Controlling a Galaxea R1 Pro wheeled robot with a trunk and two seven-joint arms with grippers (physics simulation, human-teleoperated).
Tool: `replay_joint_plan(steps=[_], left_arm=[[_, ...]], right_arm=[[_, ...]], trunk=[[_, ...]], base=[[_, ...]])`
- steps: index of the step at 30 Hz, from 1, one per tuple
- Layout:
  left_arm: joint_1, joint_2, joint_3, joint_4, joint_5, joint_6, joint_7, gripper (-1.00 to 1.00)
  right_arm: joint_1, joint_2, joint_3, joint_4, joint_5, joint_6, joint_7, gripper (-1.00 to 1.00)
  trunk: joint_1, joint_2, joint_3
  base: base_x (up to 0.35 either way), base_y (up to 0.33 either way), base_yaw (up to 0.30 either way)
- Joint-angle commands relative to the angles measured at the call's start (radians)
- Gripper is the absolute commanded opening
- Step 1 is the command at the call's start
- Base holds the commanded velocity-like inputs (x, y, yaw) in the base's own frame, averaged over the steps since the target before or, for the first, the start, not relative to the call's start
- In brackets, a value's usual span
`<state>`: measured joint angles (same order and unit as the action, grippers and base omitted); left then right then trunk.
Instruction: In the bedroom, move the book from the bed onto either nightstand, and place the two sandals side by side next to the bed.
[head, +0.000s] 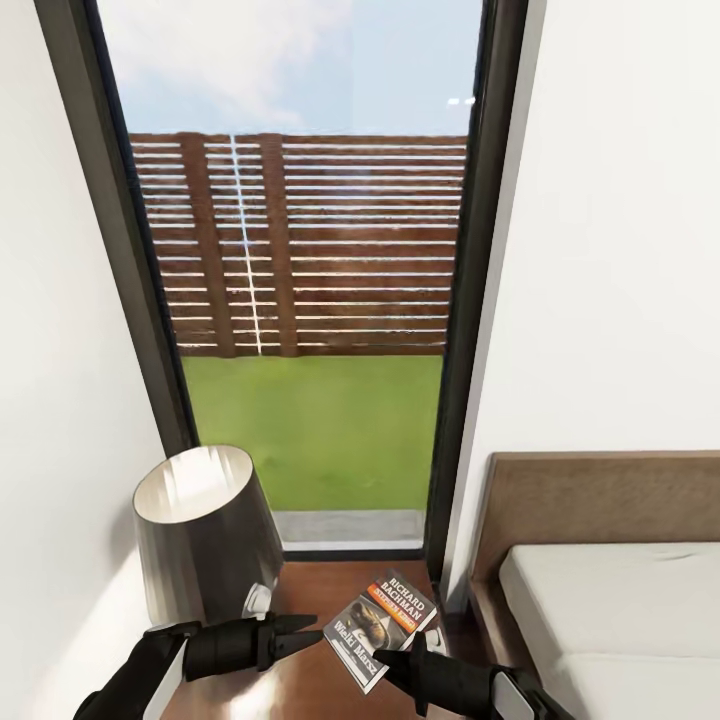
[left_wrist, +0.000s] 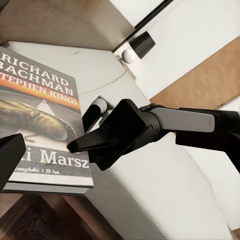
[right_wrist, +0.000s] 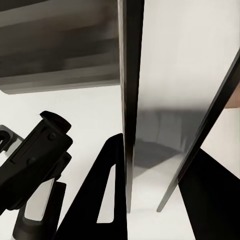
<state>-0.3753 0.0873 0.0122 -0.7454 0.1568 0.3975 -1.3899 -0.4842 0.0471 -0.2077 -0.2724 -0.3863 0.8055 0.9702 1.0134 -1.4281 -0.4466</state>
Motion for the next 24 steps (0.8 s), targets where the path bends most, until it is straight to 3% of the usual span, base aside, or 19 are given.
replay_joint_plan(steps=[1,24], left_arm=[[-0.001,0.000,0.000,0.000,0.002,0.011,-0.003,1.00],[0.000,0.000,0.000,0.000,0.002,0.012,-0.004,1.00]], right_arm=[[-0.001,0.000,-0.004,0.000,-0.002,0.006,0.002,-1.00],[-0.001,0.000,-0.004,-0.001,-0.002,0.006,0.002,-1.00]], trunk=[[0.004,-0.008,-0.004],[0.092,-0.169,-0.076]], base=[[0.000,0.000,0.000],[0.000,0.000,0.000]])
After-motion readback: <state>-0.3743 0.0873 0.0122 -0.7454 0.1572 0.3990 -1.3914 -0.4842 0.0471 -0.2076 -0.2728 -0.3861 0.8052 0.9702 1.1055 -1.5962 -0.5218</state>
